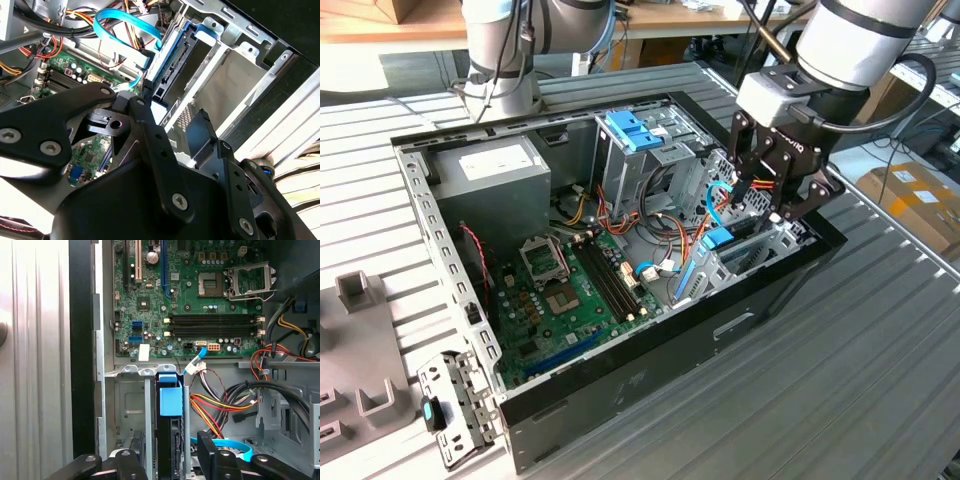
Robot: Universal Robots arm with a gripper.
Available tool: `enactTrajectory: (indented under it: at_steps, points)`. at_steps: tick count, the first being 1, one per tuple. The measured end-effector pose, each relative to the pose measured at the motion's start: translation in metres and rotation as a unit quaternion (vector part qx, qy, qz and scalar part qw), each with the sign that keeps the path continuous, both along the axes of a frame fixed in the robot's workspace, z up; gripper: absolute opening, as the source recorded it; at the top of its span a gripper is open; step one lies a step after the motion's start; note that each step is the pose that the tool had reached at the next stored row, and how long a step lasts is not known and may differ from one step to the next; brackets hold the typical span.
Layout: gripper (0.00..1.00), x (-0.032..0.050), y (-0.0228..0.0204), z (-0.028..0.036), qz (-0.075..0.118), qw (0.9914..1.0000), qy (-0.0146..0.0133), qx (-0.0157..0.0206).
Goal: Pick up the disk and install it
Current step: 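Insert the first disk wire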
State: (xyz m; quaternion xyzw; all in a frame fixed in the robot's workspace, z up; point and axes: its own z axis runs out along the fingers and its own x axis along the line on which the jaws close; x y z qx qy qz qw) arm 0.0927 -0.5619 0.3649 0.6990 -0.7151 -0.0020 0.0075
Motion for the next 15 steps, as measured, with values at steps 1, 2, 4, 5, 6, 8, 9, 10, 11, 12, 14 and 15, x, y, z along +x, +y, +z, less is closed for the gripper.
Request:
enactTrajectory:
  at_steps: [1, 2, 4, 5, 6, 8, 9, 10, 11, 12, 14, 15]
  points:
    - [0.55, 0.0000, 0.0000, -0.0008, 0.000, 1.00000, 0.0000, 0.0000]
    - [0.55, 0.0000, 0.0000, -0.0008, 0.000, 1.00000, 0.0000, 0.0000]
    - [0.55, 0.0000, 0.0000, -0.0009, 0.000, 1.00000, 0.0000, 0.0000]
    - [0.55, 0.0000, 0.0000, -0.0009, 0.000, 1.00000, 0.0000, 0.0000]
    - [0.55, 0.0000, 0.0000, -0.0010, 0.000, 1.00000, 0.0000, 0.0000]
    - [0.55, 0.0000, 0.0000, -0.0011, 0.000, 1.00000, 0.0000, 0.0001]
    - [0.55, 0.0000, 0.0000, -0.0012, 0.000, 1.00000, 0.0001, 0.0002]
    - [0.55, 0.0006, 0.0000, -0.0014, 0.000, 1.00000, 0.0003, 0.0005]
    - [0.55, 0.0011, 0.0001, -0.0015, 0.000, 1.00000, 0.0004, 0.0008]
    - [0.55, 0.0015, 0.0002, -0.0015, 0.000, 1.00000, 0.0006, 0.0008]
    - [0.55, 0.0018, 0.0034, -0.0016, 0.000, 1.00000, 0.0007, 0.0009]
    - [0.55, 0.0018, 0.0072, -0.0016, 0.000, 1.00000, 0.0007, 0.0008]
